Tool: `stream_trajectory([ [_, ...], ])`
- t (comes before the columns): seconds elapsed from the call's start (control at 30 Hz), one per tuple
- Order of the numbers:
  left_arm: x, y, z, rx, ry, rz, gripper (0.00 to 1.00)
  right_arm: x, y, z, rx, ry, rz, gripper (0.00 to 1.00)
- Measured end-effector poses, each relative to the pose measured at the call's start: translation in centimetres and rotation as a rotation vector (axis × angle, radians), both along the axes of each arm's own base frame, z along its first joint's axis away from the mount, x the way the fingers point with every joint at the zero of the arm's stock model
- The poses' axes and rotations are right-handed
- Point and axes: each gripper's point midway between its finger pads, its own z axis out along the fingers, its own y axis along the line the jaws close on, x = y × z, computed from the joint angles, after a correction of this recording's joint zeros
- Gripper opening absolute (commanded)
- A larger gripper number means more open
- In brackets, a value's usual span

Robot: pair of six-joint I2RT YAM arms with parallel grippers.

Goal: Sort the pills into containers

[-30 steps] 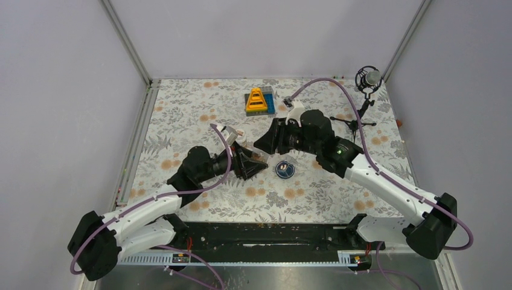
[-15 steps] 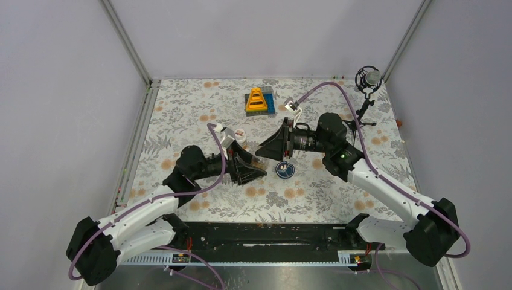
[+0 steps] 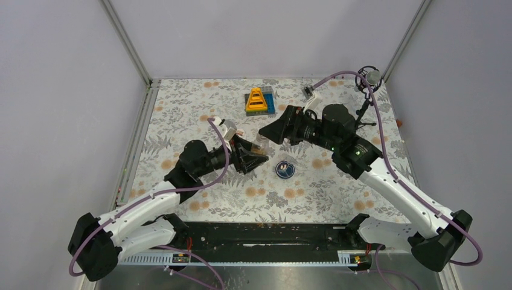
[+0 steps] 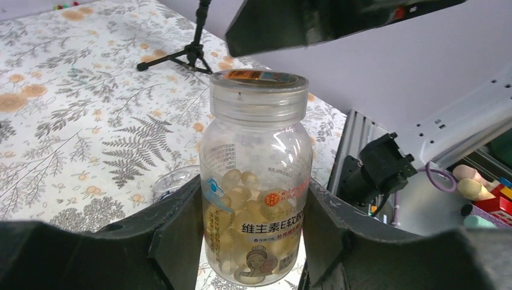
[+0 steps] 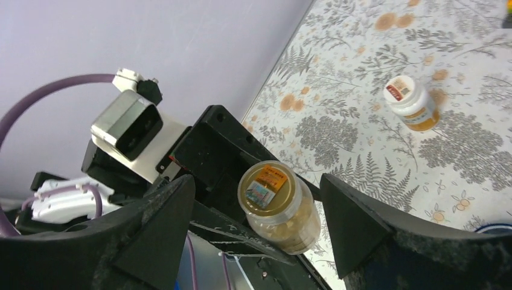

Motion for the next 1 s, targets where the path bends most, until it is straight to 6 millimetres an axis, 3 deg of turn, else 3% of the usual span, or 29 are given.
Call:
stream_trajectory([
  [0.1,0.7,0.0,-0.6,0.01,0.021,0.029,0.0,0.4,-0.3,0.3,-0.022,0.019,-0.051,0.81],
  [0.23,0.9,-0.1,-1.2,0.026,0.038,0.038,0.0,0.5,0.9,0.6,-0.063,0.024,-0.062,0.82],
  [0.33,0.9,0.0,-1.3,0.066,0.056,0.038,0.0,0.0,2.2,-0.3,-0.115,0.021,-0.06,0.83],
  [0.47,0.9,0.2,-1.5,0.108,0.072,0.043,0.0,0.8,3.1,-1.2,-0.174,-0.008,-0.114,0.82],
  [0.77,2.0,0.7,-0.4,0.096,0.053,0.112,0.0,2.6,2.1,-3.5,-0.284,-0.025,-0.226,0.81],
  [0.8,2.1,0.8,-0.2,0.089,0.047,0.118,0.0,2.8,2.0,-3.5,-0.287,-0.028,-0.234,0.78],
  [1.0,2.0,1.0,0.9,0.058,0.031,0.129,0.0,2.5,2.6,-2.9,-0.251,-0.022,-0.219,0.37],
])
